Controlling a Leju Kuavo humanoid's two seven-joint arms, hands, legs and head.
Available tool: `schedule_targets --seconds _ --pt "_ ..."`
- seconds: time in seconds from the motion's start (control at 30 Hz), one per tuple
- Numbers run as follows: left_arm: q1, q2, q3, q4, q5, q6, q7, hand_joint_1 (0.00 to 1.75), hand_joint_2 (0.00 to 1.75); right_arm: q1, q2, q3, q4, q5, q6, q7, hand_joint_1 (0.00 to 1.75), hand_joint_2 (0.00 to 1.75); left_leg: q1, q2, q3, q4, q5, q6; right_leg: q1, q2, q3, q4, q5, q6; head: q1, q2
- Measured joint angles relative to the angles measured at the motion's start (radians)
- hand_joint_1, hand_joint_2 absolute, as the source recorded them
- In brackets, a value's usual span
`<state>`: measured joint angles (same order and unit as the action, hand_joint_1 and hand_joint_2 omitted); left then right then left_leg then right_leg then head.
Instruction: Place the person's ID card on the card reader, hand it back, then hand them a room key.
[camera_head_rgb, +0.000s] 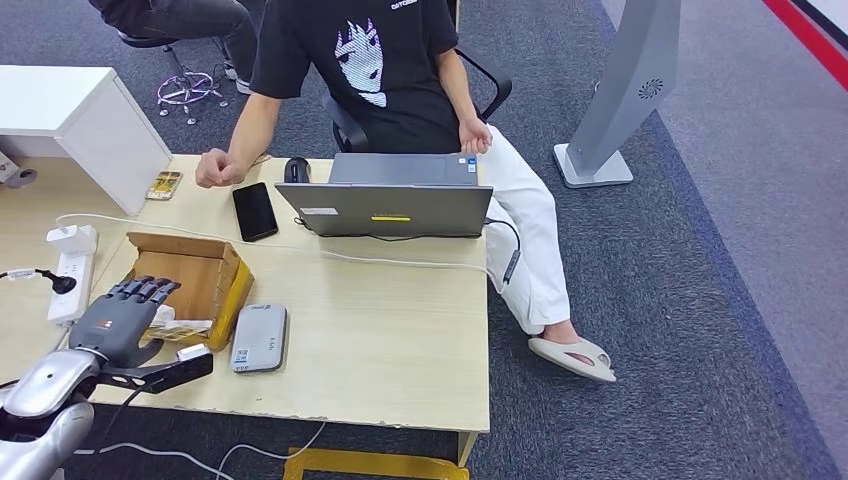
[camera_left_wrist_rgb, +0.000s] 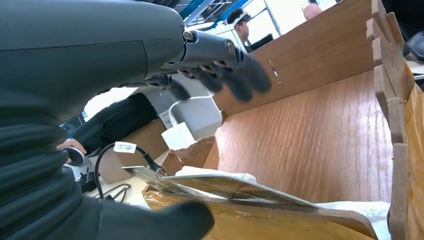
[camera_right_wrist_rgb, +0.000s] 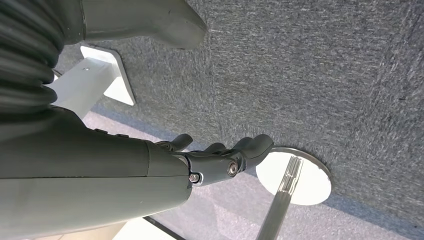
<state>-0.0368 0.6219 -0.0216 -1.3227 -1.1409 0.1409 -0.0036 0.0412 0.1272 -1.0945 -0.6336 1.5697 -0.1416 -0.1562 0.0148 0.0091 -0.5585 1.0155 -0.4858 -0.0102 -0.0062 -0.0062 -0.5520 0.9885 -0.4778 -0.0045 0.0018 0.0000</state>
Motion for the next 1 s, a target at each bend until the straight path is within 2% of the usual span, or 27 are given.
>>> schedule_targets --seconds 1.0 --pt "-0.004 -0.009 -0.047 0.010 -0.006 0.012 -0.066 1.75 1.75 -0.012 -0.018 0.023 0.039 0.000 -0.014 -0.001 0.00 1.75 0.000 0.000 0.000 0.000 0.000 0.000 0.000 0.000 0.000 0.000 0.000 0.000 0.000 0.000"
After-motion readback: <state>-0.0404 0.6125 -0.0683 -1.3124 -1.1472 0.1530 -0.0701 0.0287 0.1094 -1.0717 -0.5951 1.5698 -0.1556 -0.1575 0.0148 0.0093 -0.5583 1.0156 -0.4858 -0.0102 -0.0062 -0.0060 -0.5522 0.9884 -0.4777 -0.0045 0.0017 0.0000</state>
